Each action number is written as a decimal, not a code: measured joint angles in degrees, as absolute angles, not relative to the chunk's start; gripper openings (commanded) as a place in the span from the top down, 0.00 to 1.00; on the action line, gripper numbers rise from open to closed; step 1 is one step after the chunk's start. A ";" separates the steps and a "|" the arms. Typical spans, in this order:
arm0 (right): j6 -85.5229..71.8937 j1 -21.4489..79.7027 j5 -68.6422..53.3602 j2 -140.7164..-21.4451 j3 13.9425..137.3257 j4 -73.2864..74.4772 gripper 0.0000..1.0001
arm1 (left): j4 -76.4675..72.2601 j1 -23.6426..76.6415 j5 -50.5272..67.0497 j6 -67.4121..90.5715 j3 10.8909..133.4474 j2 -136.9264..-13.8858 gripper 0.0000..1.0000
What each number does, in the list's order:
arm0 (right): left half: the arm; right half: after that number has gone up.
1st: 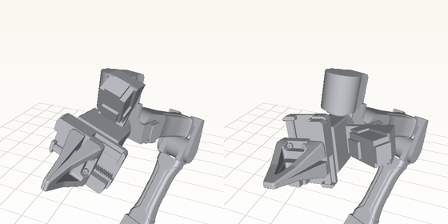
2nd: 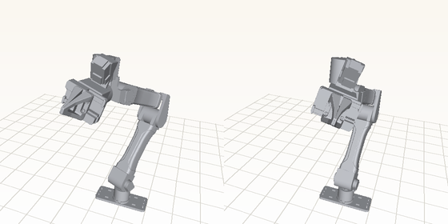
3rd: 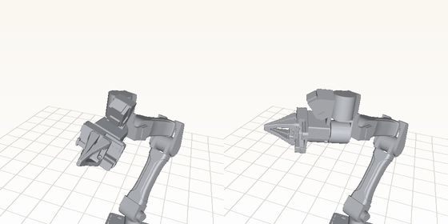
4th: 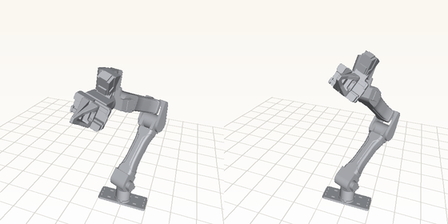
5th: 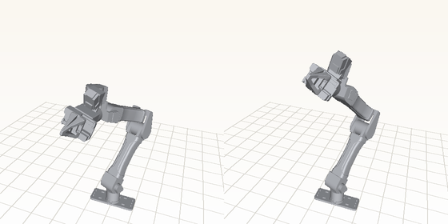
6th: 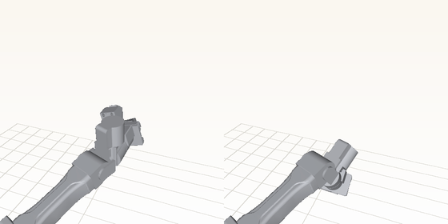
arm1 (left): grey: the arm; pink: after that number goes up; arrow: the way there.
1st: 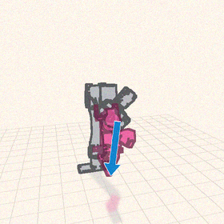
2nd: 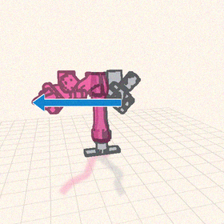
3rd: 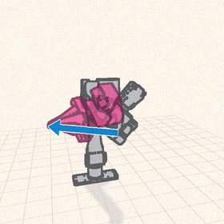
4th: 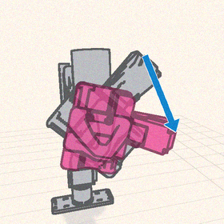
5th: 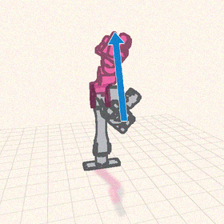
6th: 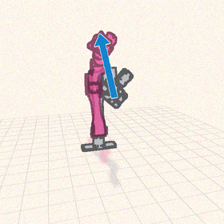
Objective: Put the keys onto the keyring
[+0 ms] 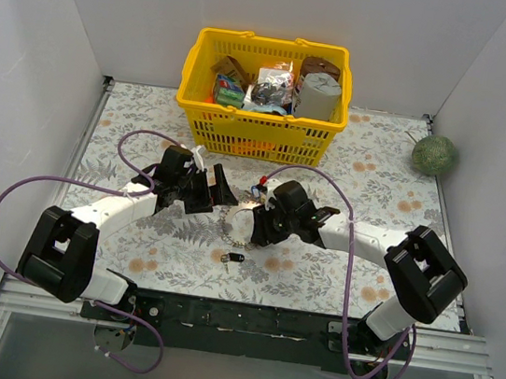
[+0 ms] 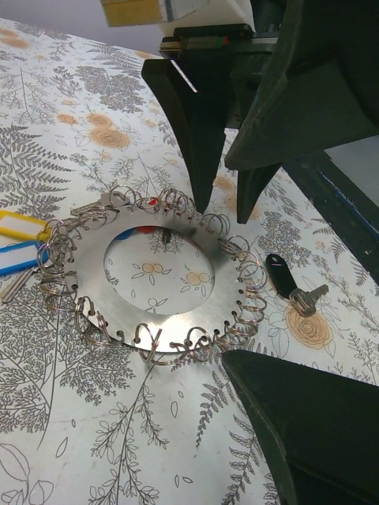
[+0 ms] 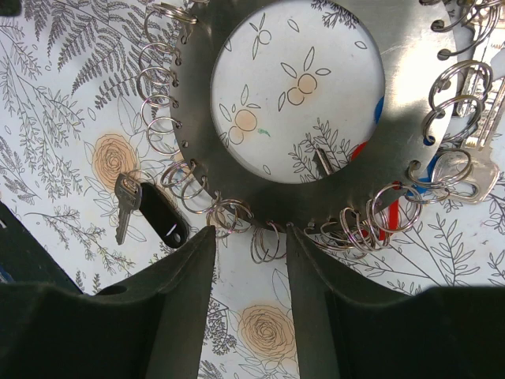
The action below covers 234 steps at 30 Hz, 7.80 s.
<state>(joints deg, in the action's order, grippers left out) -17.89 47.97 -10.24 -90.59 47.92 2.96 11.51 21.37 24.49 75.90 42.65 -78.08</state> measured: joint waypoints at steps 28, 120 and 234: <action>-19.33 47.57 -11.18 -92.33 46.96 1.41 0.59 | 11.49 21.37 24.53 75.90 42.52 -78.08 0.02; -30.26 40.25 -20.12 -85.71 38.98 -1.87 0.60 | 8.54 21.37 27.42 75.92 40.60 -78.08 0.03; -12.78 33.28 -51.40 -64.25 56.31 -12.25 0.99 | -1.06 21.52 60.23 71.90 65.80 -67.83 0.29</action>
<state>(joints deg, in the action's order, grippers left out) -12.78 33.28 -51.40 -64.25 56.31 -12.25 -1.06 21.52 60.23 71.90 65.80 -67.83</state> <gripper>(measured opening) 0.032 0.739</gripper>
